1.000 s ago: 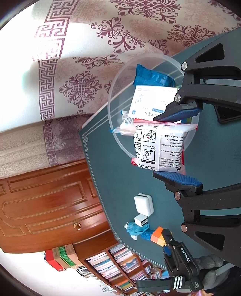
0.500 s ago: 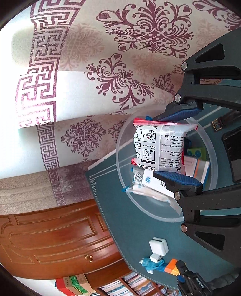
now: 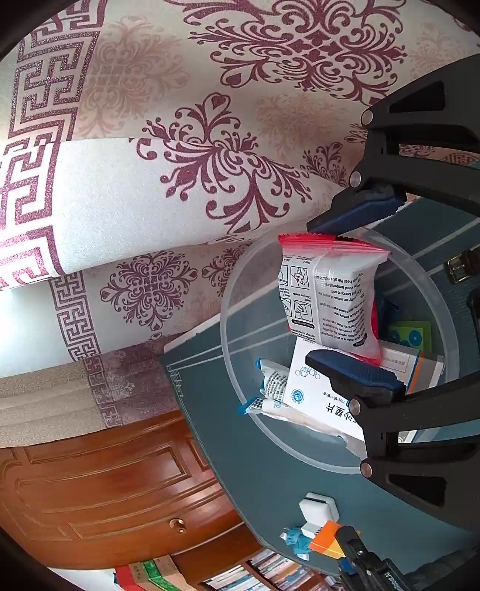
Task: Organize objects
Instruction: 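Carry the red-white packet and orange block over the clear bowl, then lower both items into the bowl and open both grippers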
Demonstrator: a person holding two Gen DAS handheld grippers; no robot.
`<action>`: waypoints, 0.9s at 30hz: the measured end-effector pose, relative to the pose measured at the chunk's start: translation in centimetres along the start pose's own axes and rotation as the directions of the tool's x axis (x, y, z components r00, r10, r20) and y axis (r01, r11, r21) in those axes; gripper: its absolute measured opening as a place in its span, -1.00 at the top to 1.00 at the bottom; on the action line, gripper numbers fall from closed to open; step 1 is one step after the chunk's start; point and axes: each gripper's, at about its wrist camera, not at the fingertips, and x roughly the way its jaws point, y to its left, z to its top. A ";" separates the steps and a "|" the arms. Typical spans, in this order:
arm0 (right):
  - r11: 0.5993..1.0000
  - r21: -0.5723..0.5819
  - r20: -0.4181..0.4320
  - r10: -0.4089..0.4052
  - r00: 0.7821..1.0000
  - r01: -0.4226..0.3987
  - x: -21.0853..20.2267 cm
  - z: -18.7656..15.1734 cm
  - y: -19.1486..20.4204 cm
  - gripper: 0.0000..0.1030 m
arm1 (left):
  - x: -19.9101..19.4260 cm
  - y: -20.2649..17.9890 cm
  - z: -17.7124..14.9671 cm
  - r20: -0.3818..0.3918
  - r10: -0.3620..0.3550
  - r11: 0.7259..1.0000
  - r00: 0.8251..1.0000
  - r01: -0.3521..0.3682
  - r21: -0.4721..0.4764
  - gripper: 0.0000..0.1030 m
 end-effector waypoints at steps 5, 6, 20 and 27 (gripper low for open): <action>1.000 0.004 0.031 0.025 0.999 -0.025 -0.8 0.2 -0.3 -0.27 | 1.1 -2.6 1.3 0.007 -0.047 0.998 0.999 0.047 0.041 0.35; 0.999 -0.002 0.033 0.034 0.999 -0.034 -0.9 0.2 -0.2 -0.27 | 1.3 -3.1 1.5 0.006 -0.059 0.997 0.998 0.059 0.046 0.35; 0.997 -0.019 0.019 0.078 0.997 -0.078 0.0 -0.1 0.2 -0.27 | 3.7 -4.9 2.9 0.006 -0.154 0.988 0.988 0.153 0.003 -0.38; 0.999 -0.010 0.073 0.036 0.997 -0.035 -0.7 0.2 0.2 -0.27 | 2.9 -3.5 2.2 0.052 -0.079 0.996 0.996 0.080 -0.026 -0.78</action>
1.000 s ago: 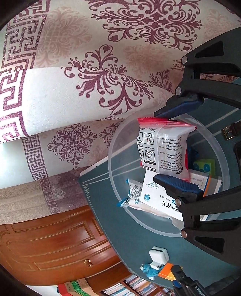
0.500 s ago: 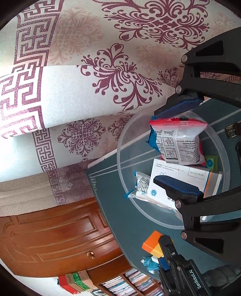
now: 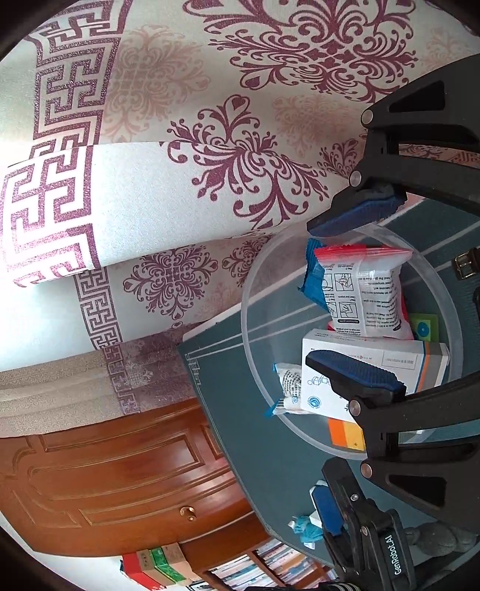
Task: Organize objects
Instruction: 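Lower both items into the bowl and open both grippers, then move both grippers back toward the blue bar and white box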
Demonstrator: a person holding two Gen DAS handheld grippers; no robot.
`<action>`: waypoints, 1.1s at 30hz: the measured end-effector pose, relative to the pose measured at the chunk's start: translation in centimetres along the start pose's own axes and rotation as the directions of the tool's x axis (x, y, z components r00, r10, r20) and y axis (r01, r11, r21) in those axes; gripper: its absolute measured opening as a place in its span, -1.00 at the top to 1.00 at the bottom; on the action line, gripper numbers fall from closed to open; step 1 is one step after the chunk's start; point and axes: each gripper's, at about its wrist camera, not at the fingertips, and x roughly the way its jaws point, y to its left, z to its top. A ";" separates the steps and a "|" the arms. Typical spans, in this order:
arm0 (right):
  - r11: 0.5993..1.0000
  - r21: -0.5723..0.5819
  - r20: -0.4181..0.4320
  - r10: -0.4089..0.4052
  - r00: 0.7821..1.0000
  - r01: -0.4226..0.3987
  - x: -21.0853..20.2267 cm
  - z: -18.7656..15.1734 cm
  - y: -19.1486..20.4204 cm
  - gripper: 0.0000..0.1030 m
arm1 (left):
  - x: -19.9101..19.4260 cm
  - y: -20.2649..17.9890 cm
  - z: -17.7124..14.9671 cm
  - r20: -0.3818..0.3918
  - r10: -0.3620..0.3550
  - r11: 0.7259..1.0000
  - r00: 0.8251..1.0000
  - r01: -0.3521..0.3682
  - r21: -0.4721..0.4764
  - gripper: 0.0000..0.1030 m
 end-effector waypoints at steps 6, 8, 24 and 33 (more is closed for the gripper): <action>0.998 -0.003 0.082 -0.059 0.995 0.059 -1.6 0.4 0.4 -0.59 | -1.0 0.9 -0.7 0.052 0.088 0.996 0.995 -0.089 0.007 -0.99; 0.998 -0.003 0.106 -0.067 0.992 0.068 -2.2 0.6 0.6 -0.64 | -1.3 1.2 -0.8 0.062 0.106 0.994 0.992 -0.107 0.006 -0.99; 0.990 -0.139 0.256 0.015 0.966 0.021 -7.1 -0.7 8.0 -1.00 | -3.6 4.9 -1.5 0.077 0.228 0.973 0.970 -0.224 -0.058 -0.99; 0.965 -0.247 0.121 0.117 0.986 -0.084 -6.1 -2.7 13.1 -1.00 | -5.2 9.3 -2.5 0.058 0.335 0.938 0.940 -0.327 -0.118 -0.99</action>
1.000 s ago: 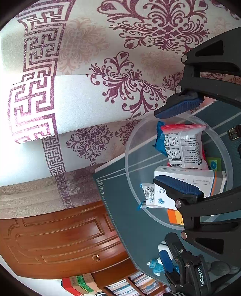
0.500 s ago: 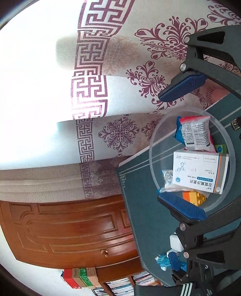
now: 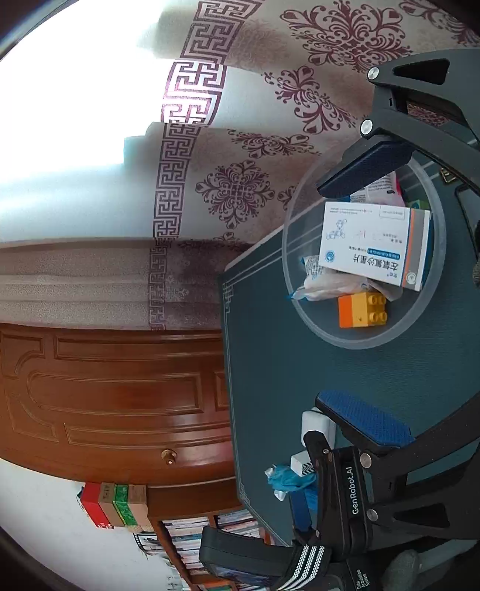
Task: Organize objects
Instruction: 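Move both grippers back toward the blue bar and white box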
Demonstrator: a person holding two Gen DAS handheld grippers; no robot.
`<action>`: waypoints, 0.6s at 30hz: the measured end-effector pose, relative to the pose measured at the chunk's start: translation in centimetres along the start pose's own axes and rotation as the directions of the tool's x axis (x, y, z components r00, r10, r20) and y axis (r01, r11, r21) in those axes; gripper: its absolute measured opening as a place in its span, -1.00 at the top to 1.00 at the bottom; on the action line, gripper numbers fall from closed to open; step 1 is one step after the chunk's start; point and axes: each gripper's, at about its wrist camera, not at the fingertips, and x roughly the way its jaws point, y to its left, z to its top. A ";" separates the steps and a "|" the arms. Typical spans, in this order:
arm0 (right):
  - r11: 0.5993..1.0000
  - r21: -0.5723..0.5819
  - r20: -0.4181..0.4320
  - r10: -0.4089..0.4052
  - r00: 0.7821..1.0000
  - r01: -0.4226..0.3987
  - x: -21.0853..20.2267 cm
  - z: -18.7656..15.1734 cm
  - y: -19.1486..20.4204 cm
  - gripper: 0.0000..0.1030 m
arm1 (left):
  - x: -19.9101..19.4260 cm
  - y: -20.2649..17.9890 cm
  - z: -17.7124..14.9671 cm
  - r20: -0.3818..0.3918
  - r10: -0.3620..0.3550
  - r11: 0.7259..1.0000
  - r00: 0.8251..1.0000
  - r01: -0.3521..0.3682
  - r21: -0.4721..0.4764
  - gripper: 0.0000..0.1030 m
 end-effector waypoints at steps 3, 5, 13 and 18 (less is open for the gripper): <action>0.999 -0.010 -0.037 0.046 0.998 -0.047 0.6 -0.4 1.8 -1.00 | 0.2 2.2 -0.2 -0.009 0.051 0.998 0.999 -0.051 -0.022 -0.99; 0.996 -0.028 -0.060 0.081 0.995 -0.083 1.1 -0.7 3.2 -1.00 | 0.4 3.7 -0.3 -0.021 0.083 0.996 0.996 -0.084 -0.038 -0.99; 0.983 -0.048 -0.138 0.167 0.976 -0.175 2.9 -1.3 7.5 -1.00 | 2.2 8.3 -0.9 -0.081 0.231 0.969 0.970 -0.237 -0.072 -0.99; 0.978 -0.038 -0.184 0.194 0.964 -0.204 4.0 -1.6 8.7 -1.00 | 3.6 10.2 -1.3 -0.136 0.244 0.960 0.960 -0.259 -0.103 -0.99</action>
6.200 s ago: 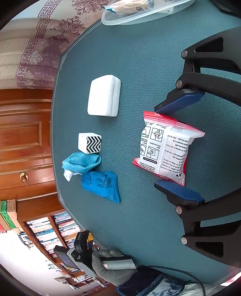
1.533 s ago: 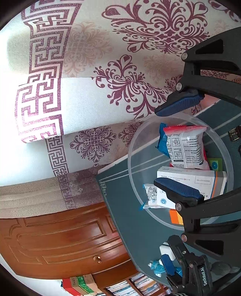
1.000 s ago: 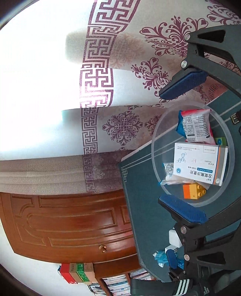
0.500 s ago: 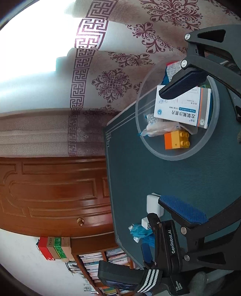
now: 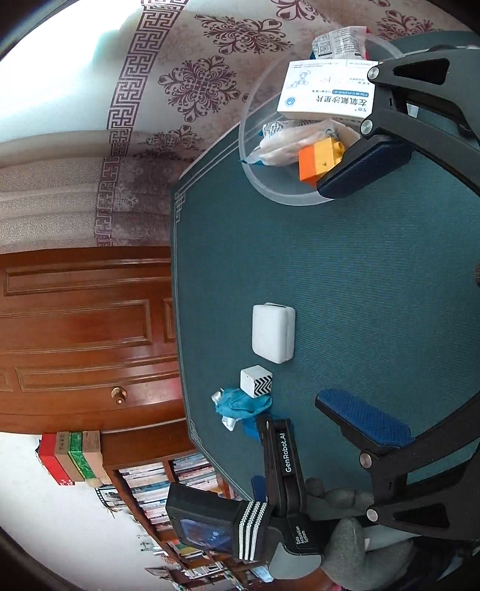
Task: Organize objects
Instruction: 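Move both grippers back toward the blue bar and white box, then grasp the blue wrapped bar with the left gripper while the right grasps the white box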
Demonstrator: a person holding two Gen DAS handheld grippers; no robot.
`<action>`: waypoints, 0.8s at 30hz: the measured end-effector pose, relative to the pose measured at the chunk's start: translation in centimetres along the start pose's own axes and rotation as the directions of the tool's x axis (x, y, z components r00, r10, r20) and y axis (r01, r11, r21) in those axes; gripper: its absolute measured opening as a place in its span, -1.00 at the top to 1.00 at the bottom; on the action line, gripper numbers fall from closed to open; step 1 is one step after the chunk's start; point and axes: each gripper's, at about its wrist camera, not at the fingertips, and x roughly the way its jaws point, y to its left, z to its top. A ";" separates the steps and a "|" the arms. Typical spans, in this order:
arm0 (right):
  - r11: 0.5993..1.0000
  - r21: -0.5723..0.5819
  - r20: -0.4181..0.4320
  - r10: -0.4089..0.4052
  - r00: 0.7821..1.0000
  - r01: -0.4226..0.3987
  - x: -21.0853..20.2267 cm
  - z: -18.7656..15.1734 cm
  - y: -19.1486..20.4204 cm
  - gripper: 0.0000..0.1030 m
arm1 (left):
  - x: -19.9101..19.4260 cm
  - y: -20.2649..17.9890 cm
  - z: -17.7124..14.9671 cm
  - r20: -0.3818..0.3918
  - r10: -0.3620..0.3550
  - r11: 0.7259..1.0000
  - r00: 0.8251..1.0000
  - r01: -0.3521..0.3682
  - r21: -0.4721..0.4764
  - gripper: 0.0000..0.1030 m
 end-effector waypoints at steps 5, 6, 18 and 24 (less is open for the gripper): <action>0.999 0.030 -0.049 0.025 0.999 -0.023 1.5 0.1 0.1 -1.00 | 1.6 0.7 0.0 -0.040 0.017 1.000 0.999 -0.018 -0.012 -0.99; 0.999 0.033 -0.060 0.028 0.998 -0.026 1.9 0.2 0.1 -1.00 | 2.0 0.8 0.1 -0.048 0.015 1.000 0.999 -0.016 -0.013 -0.98; 0.997 0.034 -0.131 0.071 0.989 -0.067 5.2 0.6 1.3 -1.00 | 4.8 1.1 0.9 -0.117 -0.060 0.998 0.991 0.057 -0.025 -0.49; 0.997 0.025 -0.163 0.075 0.984 -0.071 6.5 0.3 2.0 -1.00 | 4.4 1.2 0.6 -0.099 -0.107 0.994 0.989 0.105 -0.023 -0.10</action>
